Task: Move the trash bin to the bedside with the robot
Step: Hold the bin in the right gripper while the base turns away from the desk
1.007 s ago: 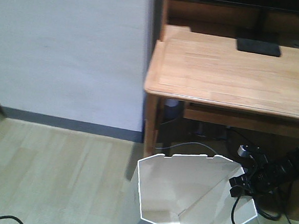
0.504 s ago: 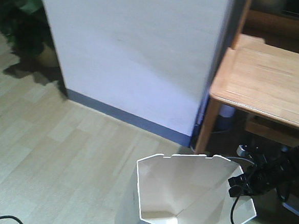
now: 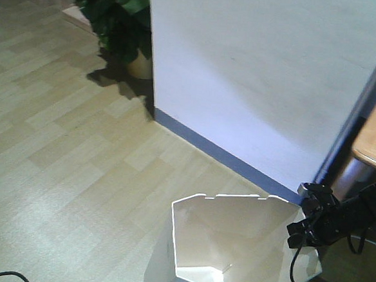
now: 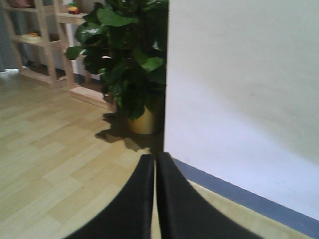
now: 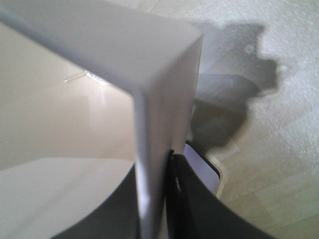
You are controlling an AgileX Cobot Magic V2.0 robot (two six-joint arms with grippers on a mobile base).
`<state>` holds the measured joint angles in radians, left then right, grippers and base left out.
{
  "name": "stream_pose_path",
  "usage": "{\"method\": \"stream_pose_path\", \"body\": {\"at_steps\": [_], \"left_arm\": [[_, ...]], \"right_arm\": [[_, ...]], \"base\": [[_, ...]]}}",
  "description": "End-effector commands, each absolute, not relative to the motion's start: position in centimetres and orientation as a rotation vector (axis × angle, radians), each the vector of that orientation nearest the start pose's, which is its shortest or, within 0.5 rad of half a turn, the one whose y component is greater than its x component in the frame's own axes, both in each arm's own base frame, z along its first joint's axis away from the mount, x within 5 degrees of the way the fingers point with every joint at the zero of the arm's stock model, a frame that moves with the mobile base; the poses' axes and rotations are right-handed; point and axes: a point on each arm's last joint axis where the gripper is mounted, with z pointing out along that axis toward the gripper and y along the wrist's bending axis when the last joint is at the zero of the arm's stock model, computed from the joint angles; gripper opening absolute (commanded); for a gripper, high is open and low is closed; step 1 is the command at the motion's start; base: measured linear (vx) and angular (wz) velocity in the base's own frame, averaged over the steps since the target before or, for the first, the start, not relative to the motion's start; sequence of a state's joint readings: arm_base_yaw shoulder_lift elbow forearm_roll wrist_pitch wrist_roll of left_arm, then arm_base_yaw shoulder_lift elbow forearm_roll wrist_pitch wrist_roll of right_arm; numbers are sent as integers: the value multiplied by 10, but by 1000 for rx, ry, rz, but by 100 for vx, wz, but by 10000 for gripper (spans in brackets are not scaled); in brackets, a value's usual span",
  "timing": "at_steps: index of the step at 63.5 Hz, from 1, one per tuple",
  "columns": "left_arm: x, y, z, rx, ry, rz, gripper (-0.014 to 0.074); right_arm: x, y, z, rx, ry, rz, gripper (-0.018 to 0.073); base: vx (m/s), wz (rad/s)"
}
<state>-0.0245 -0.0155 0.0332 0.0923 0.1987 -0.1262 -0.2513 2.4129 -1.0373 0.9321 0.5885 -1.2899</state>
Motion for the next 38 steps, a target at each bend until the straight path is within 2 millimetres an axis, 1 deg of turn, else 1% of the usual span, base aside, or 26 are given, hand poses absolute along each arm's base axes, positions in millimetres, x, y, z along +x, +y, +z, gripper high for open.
{"method": "stream_pose_path", "body": {"at_steps": [1, 22, 38], "left_arm": [[57, 0, 184, -18, 1632, -39, -6], [57, 0, 184, -18, 1632, -39, -6], [57, 0, 184, -18, 1632, -39, -6]], "right_arm": [[329, -29, 2, -242, 2874, 955, -7], [329, -29, 2, -242, 2874, 955, -7], [329, -29, 2, -242, 2874, 955, -7]], "base": [[6, 41], [8, 44], [11, 57]]}}
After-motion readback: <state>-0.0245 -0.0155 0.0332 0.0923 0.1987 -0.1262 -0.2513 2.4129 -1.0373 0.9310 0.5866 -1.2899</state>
